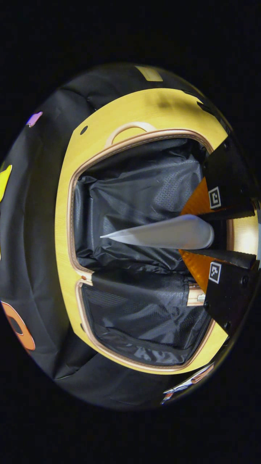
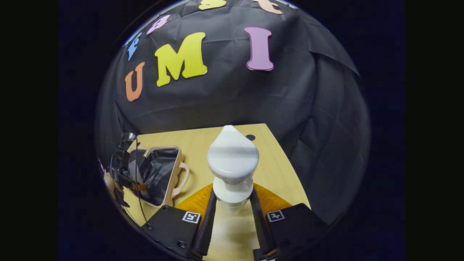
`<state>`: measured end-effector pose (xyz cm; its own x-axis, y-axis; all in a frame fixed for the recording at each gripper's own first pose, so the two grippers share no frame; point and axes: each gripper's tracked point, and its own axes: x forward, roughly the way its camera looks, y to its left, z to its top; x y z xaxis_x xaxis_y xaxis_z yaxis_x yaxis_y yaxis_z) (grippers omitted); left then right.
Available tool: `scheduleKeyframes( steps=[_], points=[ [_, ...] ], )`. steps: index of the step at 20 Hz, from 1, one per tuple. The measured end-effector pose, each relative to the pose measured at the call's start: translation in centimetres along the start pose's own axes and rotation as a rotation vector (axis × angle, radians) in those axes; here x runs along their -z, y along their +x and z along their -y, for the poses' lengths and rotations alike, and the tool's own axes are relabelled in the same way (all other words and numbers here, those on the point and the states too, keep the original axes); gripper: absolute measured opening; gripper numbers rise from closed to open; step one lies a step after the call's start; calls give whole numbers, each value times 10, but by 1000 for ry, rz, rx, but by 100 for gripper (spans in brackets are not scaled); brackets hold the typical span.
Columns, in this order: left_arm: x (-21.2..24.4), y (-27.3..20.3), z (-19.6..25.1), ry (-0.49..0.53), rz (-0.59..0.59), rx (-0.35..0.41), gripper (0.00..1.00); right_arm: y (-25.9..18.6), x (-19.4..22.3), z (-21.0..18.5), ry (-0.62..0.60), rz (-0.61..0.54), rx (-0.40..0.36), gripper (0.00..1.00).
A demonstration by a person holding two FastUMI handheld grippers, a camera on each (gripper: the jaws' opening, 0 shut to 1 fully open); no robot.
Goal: First open the suitcase, pack the skin care products into it, and then close the suitcase.
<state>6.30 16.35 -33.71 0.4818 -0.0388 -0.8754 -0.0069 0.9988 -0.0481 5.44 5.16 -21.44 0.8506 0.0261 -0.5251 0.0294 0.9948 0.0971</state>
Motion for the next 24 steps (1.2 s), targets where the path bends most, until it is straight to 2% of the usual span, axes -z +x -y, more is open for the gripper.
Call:
scheduleKeyframes(
  steps=[7,13,14,15,16,17,18,19,20,21,22,23,24],
  points=[
    [3,23,-4,-50,-57,11,39,2,-9,-32,-53,-9,-44,49],
    [4,31,-7,-103,-34,9,40,-1,-24,-87,-105,-7,-135,49],
    [5,31,-2,-121,-33,34,42,1,-26,-99,-118,-6,-160,49],
    [6,32,1,-134,-27,48,55,3,-28,-108,-127,-10,-180,49],
    [6,31,1,-133,-22,63,51,4,-32,-115,-132,-14,-196,49],
    [6,31,4,-133,-25,82,52,6,-37,-121,-135,-13,-208,49],
    [5,25,8,-140,-18,103,65,9,-42,-127,-137,-16,-216,49],
    [1,19,11,-142,15,122,53,12,-46,-133,-141,-24,-226,49],
    [-8,12,13,-144,74,139,54,16,-51,-140,-137,-30,-238,49],
    [-17,1,15,-137,131,156,69,18,-56,-147,-124,-39,-258,46],
    [-26,-15,16,-125,186,168,61,22,-60,-158,-102,-51,-282,46],
    [-33,-30,16,-112,238,176,65,25,-62,-168,-80,-66,-299,49],
    [-38,-46,14,-102,285,185,76,28,-62,-177,-63,-84,-313,49]
  ],
)
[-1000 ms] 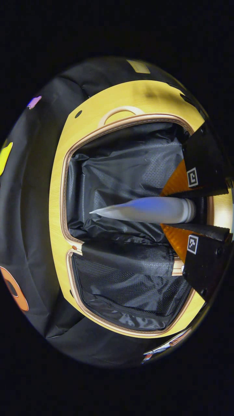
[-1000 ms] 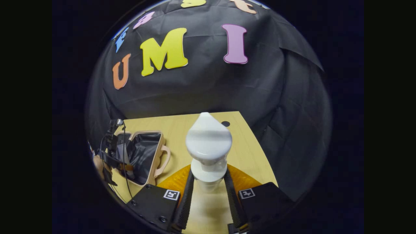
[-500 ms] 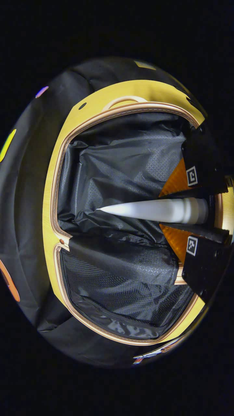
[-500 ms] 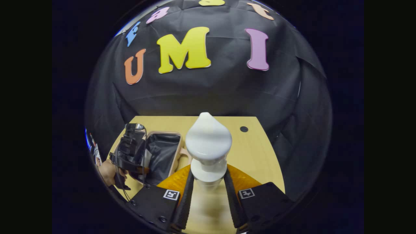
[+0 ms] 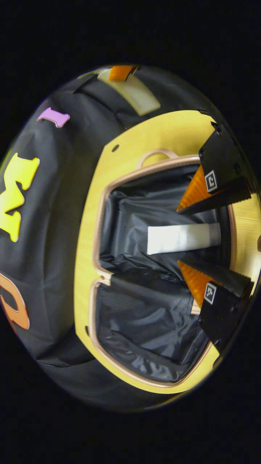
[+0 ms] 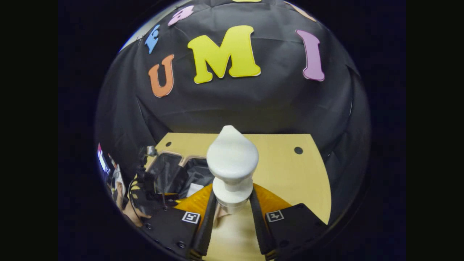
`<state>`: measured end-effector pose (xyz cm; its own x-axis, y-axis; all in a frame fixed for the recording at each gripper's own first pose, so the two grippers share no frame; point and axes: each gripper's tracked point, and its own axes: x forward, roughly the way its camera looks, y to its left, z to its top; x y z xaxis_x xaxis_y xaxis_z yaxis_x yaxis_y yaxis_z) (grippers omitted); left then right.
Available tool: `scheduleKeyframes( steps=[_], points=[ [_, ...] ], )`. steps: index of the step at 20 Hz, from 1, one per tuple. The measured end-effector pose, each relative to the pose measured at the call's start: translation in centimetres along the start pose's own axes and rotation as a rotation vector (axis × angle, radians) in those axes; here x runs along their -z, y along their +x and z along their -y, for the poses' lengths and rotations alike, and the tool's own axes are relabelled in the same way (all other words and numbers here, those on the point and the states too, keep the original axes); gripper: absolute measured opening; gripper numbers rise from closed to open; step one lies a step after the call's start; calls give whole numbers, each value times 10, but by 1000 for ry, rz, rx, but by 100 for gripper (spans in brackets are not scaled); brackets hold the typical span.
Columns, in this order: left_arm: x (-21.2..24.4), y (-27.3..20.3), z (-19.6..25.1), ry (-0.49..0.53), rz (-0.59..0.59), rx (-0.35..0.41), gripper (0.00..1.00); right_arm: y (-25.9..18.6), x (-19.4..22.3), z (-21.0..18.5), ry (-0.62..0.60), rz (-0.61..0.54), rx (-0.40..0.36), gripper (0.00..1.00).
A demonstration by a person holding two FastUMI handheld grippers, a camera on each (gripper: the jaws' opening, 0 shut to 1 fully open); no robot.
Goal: First open the suitcase, pack the skin care products into it, and then close the suitcase.
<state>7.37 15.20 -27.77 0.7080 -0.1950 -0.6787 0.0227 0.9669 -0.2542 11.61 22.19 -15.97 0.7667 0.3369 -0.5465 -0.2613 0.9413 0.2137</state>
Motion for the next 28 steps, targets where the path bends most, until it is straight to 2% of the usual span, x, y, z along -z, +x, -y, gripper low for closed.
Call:
scheduleKeyframes(
  steps=[2,3,4,8,12,14,17,18,22,23,25,26,27,28],
  points=[
    [-17,-30,-1,23,89,7,82,13,4,-18,28,-39,-31,49],
    [-26,-47,-5,36,138,0,92,20,11,-29,35,-62,-46,48],
    [-35,-64,-10,45,187,-10,82,26,18,-40,35,-81,-61,46],
    [-77,-140,-26,106,397,-50,84,53,55,-75,0,-150,-88,49],
    [-116,-210,-43,241,588,-98,84,77,105,-93,-51,-255,-79,49],
    [-135,-232,-51,277,662,-113,88,85,125,-96,-41,-306,-62,49],
    [-154,-262,-65,250,724,-131,91,95,148,-101,-51,-372,-34,49],
    [-162,-272,-69,235,745,-134,97,98,152,-101,-63,-384,-21,49],
    [-172,-289,-94,220,782,-162,97,111,160,-105,-46,-412,14,49],
    [-174,-291,-102,221,786,-174,97,114,158,-106,-33,-412,23,46],
    [-177,-292,-120,213,785,-213,97,128,154,-106,-2,-412,45,49],
    [-175,-290,-131,204,774,-241,100,134,151,-105,13,-409,55,49],
    [-173,-290,-142,192,770,-268,97,142,150,-104,30,-410,62,46],
    [-171,-289,-149,178,762,-277,97,149,152,-102,44,-421,71,49]
  ],
)
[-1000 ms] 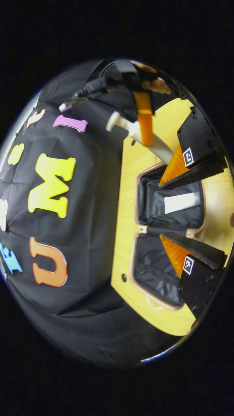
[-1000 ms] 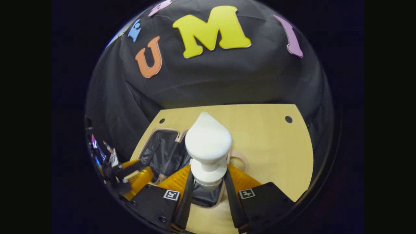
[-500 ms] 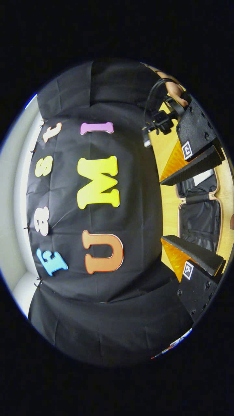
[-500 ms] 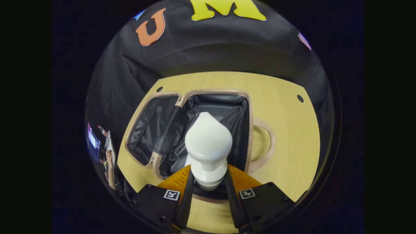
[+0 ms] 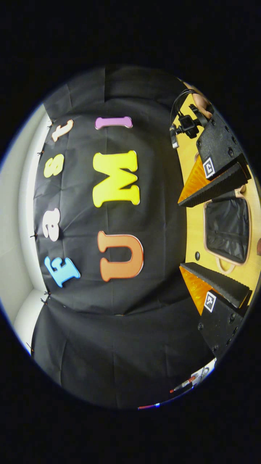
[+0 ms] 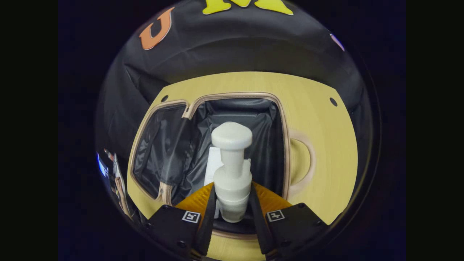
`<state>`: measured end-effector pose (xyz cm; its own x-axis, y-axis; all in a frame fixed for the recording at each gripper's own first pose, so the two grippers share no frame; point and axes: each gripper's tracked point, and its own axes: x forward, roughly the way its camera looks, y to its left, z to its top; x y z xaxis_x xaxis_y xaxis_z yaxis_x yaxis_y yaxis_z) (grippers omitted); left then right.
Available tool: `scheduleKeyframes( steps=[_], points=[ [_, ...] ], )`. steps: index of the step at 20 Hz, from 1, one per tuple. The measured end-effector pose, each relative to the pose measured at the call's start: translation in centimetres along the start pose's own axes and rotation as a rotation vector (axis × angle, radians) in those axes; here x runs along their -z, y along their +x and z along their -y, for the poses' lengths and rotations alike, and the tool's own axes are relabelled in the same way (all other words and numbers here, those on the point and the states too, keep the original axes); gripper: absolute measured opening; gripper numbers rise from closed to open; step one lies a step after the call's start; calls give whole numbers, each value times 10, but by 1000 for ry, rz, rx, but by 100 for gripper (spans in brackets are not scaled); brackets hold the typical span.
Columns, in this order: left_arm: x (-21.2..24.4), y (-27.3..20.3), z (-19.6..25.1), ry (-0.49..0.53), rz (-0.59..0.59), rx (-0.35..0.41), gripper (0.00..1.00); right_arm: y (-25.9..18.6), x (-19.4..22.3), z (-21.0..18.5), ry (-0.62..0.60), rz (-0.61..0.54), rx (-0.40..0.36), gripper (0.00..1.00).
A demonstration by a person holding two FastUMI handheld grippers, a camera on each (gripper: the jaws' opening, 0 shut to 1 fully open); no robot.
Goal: First open the suitcase, pack the skin care products into it, and then close the suitcase.
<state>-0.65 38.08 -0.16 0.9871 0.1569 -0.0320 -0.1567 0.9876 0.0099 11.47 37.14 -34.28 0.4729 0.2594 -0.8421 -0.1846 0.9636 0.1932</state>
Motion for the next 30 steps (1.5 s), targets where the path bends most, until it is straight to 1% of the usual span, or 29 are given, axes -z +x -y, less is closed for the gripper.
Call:
scheduleKeyframes(
  steps=[4,6,7,8,11,13,15,17,19,20,22,23,25,28,30],
  points=[
    [15,2,-28,-19,-43,-59,97,27,8,7,46,-78,36,49],
    [21,2,-51,-15,-53,-111,97,32,10,8,60,-89,47,49],
    [25,3,-61,-23,-61,-130,97,33,11,8,61,-92,50,46],
    [31,3,-68,-33,-74,-141,97,34,11,8,56,-97,51,49],
    [51,2,-98,-58,-114,-200,97,36,10,9,57,-102,56,49],
    [60,4,-114,-94,-129,-230,97,39,13,10,76,-114,61,49],
    [68,7,-130,-149,-134,-246,97,41,12,13,86,-120,61,49],
    [86,11,-144,-196,-157,-259,97,38,14,12,76,-124,64,51],
    [104,17,-154,-253,-183,-255,98,32,8,5,76,-104,47,53],
    [115,22,-159,-279,-198,-248,98,28,5,-2,72,-97,23,53],
    [136,31,-165,-331,-236,-241,98,14,1,-10,17,-75,6,67],
    [149,36,-167,-364,-260,-237,98,8,-4,-12,-17,-51,5,77],
    [180,45,-163,-448,-327,-206,98,-8,-10,-16,-80,-6,8,79],
    [223,61,-152,-586,-416,-160,98,-39,-14,-21,-139,56,-1,80],
    [256,68,-149,-660,-484,-157,99,-66,-17,-21,-165,108,-17,81]
  ],
)
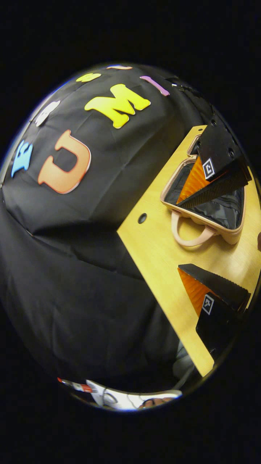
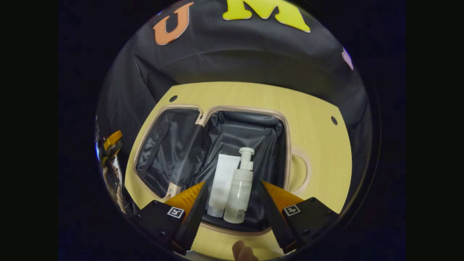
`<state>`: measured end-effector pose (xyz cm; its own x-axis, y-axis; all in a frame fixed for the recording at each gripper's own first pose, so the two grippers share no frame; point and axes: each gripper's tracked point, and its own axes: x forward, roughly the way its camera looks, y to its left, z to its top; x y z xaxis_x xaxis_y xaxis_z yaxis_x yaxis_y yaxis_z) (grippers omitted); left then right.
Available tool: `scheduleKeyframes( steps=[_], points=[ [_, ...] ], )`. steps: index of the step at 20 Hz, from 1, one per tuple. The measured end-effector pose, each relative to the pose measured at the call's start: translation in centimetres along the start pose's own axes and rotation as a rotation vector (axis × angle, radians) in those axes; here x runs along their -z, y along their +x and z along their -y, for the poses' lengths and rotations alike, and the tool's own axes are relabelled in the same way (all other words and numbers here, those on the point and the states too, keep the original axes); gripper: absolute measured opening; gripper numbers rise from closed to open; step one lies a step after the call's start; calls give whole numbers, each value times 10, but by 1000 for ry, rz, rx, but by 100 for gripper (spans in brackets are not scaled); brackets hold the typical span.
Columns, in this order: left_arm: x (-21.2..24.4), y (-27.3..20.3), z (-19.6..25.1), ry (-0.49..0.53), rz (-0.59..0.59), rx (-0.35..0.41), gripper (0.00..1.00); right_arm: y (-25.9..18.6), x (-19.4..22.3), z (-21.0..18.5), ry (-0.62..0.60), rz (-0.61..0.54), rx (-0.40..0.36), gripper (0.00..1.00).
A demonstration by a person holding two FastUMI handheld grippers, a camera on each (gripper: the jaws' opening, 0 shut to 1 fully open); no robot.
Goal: First open the suitcase, pack the skin care products into it, and then close the suitcase.
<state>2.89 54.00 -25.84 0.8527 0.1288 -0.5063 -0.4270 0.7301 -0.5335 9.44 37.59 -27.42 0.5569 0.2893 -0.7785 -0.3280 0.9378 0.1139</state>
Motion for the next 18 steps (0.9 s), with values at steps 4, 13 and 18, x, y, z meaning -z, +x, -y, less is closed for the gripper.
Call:
scheduleKeyframes(
  steps=[4,13,18],
  points=[
    [34,28,-17,-177,-115,26,98,-60,8,-7,46,47,-99,81],
    [59,68,-19,-454,-168,58,57,-197,-11,92,119,365,140,81],
    [59,75,-5,-491,-177,67,17,-260,-16,142,62,517,341,81]
  ],
)
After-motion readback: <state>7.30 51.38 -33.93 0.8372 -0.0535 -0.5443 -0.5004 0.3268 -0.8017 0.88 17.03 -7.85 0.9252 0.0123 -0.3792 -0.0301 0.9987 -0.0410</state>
